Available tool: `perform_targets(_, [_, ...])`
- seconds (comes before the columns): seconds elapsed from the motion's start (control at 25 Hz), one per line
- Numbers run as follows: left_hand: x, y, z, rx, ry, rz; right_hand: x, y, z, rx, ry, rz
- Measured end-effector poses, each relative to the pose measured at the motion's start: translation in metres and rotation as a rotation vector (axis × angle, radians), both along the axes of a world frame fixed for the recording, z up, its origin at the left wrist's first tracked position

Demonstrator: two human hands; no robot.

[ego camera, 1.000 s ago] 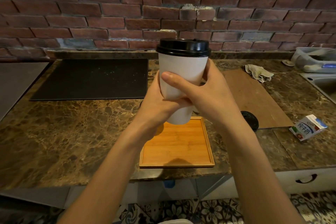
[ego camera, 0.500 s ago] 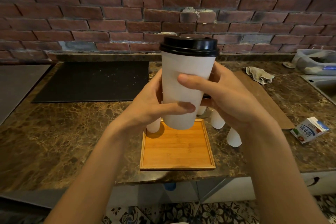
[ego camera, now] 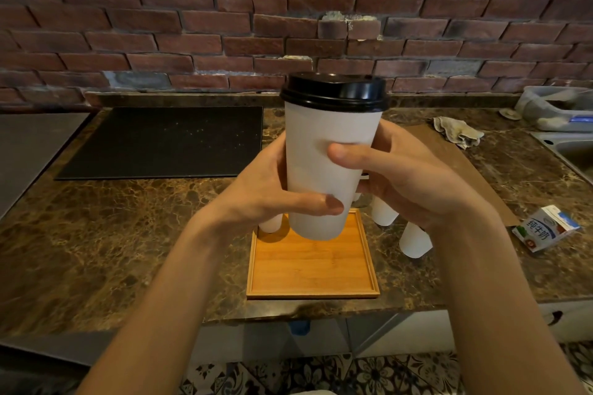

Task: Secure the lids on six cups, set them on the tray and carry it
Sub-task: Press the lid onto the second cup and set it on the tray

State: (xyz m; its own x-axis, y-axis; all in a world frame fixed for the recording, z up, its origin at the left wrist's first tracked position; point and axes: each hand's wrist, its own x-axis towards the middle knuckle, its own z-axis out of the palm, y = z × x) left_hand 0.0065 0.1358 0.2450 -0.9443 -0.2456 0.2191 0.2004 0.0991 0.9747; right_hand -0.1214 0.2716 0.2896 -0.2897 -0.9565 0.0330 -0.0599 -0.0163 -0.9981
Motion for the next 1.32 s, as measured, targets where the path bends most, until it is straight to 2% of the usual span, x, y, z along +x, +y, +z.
perform_targets(0.24, [-0.002, 0.003, 0.003, -0.023, 0.051, 0.112, 0.006, 0.002, 0.008, -0.032, 0.062, -0.057])
perform_targets(0.44, [-0.007, 0.011, 0.008, -0.060, 0.124, 0.283, 0.016, -0.002, 0.013, -0.060, 0.218, -0.217])
perform_targets(0.72, [-0.011, 0.021, 0.008, -0.066, 0.145, 0.395, 0.027, -0.012, 0.001, -0.067, 0.275, -0.388])
perform_targets(1.0, [-0.010, 0.016, 0.013, -0.099, 0.111, 0.338, 0.023, -0.012, 0.002, -0.113, 0.276, -0.408])
perform_targets(1.32, [-0.004, 0.008, 0.018, -0.084, 0.090, 0.199, 0.011, -0.005, 0.009, -0.144, 0.168, -0.228])
